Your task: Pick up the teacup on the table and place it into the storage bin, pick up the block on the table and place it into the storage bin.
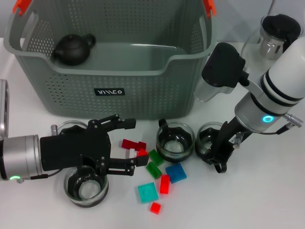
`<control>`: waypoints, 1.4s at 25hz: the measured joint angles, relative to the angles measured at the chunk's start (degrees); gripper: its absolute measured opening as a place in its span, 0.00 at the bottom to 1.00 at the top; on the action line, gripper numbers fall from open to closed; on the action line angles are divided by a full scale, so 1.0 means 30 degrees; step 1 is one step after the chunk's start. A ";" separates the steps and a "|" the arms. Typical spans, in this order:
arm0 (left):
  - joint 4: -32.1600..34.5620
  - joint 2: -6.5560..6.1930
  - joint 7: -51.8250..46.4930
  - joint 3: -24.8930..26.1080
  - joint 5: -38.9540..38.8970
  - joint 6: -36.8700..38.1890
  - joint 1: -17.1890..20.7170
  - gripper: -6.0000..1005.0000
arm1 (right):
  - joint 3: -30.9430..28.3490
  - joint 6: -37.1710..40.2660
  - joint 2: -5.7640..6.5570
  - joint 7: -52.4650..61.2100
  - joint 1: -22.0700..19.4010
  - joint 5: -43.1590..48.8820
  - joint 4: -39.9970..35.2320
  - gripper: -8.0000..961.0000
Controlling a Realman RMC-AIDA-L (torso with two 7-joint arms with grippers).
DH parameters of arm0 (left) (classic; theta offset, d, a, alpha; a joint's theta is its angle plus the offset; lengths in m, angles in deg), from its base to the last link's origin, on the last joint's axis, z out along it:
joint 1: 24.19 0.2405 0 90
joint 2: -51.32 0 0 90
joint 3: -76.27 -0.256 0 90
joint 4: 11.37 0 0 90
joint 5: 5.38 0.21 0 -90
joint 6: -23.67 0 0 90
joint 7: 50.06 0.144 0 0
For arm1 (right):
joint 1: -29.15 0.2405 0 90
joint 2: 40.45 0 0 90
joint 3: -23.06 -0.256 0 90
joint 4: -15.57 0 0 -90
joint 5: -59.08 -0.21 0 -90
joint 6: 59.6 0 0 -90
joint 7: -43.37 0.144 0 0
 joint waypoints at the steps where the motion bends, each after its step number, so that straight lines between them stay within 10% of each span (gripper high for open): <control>1: 0.0000 0.0001 0.0000 0.0001 0.0000 -0.0007 0.0007 0.95 | -0.0001 0.0021 0.0012 -0.0003 -0.0042 -0.0012 -0.0080 0.12; 35: 0.0042 0.0021 0.0025 -0.0001 -0.0001 0.0154 0.0101 0.94 | -0.3657 0.7028 0.0123 0.0584 -0.3389 -0.3031 -0.8664 0.07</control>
